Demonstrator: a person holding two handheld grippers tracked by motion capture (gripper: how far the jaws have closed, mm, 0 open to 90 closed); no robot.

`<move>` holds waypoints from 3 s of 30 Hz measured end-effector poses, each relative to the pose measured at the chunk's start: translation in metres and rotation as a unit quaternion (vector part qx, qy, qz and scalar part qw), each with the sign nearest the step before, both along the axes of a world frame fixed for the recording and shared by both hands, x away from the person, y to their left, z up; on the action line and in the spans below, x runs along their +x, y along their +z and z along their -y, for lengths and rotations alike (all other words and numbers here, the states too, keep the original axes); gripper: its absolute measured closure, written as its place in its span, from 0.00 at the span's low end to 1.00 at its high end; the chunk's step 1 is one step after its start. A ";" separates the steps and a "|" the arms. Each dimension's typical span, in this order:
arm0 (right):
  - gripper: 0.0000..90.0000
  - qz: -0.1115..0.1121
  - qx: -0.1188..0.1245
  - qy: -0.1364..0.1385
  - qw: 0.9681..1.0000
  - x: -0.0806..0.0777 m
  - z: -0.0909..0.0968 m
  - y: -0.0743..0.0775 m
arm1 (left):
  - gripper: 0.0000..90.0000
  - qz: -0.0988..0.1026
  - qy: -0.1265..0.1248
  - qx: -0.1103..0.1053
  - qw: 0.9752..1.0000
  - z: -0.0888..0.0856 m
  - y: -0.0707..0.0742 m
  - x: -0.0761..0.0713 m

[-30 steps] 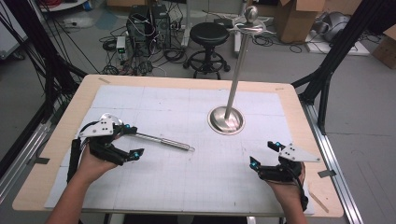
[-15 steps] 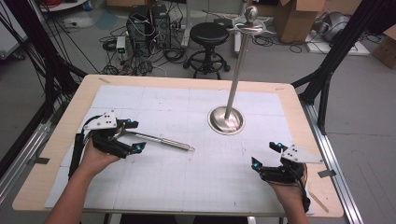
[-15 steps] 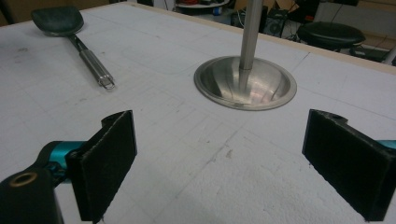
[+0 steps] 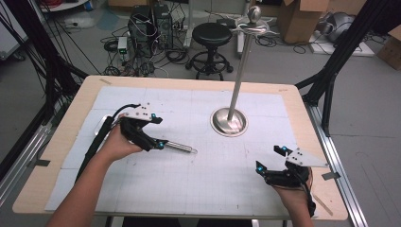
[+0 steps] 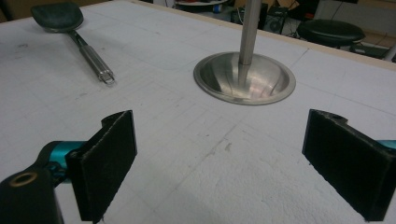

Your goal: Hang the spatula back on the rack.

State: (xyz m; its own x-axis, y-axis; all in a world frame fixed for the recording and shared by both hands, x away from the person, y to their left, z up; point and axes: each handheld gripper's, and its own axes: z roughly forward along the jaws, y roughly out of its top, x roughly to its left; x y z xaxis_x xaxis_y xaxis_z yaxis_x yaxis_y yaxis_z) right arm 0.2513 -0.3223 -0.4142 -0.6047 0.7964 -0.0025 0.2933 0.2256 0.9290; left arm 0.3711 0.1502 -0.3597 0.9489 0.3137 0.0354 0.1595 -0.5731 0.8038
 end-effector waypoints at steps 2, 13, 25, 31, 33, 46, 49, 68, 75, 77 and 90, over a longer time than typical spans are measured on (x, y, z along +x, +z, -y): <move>0.09 -0.002 0.001 -0.002 1.000 0.000 0.001 0.000 | 0.15 -0.002 -0.015 0.016 1.000 0.007 -0.003 0.006; 0.09 -0.004 -0.003 0.002 1.000 0.000 0.001 -0.002 | 0.16 -0.012 -0.053 0.126 0.991 0.040 -0.007 0.027; 0.10 -0.007 -0.007 0.005 1.000 -0.001 0.000 -0.003 | 0.28 -0.033 -0.062 0.247 0.966 0.061 -0.045 0.035; 0.10 -0.008 -0.009 0.008 1.000 -0.001 0.000 -0.003 | 0.42 -0.068 -0.063 0.269 0.959 0.060 -0.055 0.042; 0.10 -0.009 -0.009 0.008 1.000 -0.001 0.001 -0.004 | 0.52 -0.076 -0.071 0.265 0.959 0.059 -0.054 0.042; 0.10 -0.007 -0.011 0.008 1.000 -0.003 0.000 -0.003 | 0.67 -0.063 -0.082 0.280 0.954 0.064 -0.052 0.035; 0.10 -0.007 -0.011 0.008 1.000 -0.003 0.001 -0.003 | 0.73 -0.062 -0.086 0.283 0.953 0.064 -0.052 0.033; 0.10 -0.012 -0.014 0.005 1.000 -0.003 0.001 -0.004 | 0.76 -0.075 -0.047 0.283 0.955 0.066 -0.051 0.027; 0.10 -0.013 -0.014 0.005 1.000 -0.002 0.001 -0.004 | 0.77 -0.057 -0.033 0.262 0.963 0.059 -0.042 0.025; 0.10 -0.012 -0.015 0.005 1.000 -0.002 0.001 -0.004 | 0.77 -0.055 -0.028 0.246 0.967 0.053 -0.035 0.025; 0.10 -0.011 -0.016 0.006 1.000 -0.002 -0.001 -0.004 | 0.77 -0.013 -0.015 0.082 0.996 0.018 0.035 0.017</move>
State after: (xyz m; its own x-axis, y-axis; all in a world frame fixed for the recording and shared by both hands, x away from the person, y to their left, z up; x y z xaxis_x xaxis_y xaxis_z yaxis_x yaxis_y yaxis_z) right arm 0.2498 -0.3213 -0.4182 -0.6152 0.7883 -0.0133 0.3113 0.2583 0.9145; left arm 0.3879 0.1323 -0.3245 0.9590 0.2774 0.0586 0.1604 -0.7014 0.6944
